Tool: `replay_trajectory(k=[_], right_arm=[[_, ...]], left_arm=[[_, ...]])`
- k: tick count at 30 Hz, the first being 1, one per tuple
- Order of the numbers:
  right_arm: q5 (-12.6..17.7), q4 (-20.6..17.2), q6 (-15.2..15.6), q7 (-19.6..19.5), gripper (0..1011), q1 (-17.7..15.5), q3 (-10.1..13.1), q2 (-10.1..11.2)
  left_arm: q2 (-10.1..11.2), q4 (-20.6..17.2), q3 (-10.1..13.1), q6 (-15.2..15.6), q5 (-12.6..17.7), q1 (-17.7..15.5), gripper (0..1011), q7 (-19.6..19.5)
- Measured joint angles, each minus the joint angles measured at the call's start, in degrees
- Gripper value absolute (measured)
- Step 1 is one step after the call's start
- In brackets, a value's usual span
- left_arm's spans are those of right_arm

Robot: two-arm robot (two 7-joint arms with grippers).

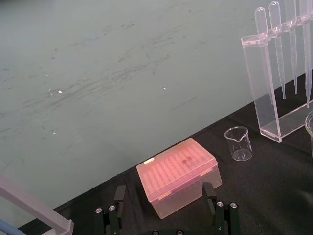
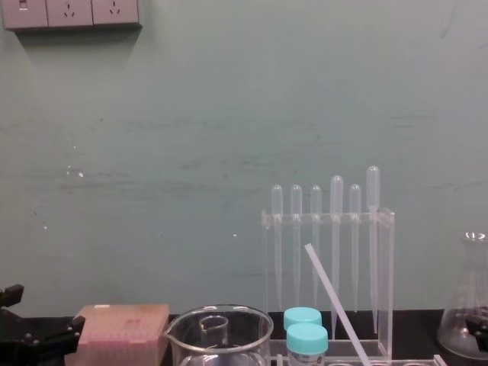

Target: Pick up the stirring rod with one hand, then place it down.

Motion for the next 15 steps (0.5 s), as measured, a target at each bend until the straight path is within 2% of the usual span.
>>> replay_trajectory(k=[15], right_arm=[[0.0, 0.0, 0.0, 0.0, 1000, 0.0, 0.0, 0.0]], left_arm=[[0.0, 0.0, 0.0, 0.0, 0.0, 0.0, 1000, 0.0]])
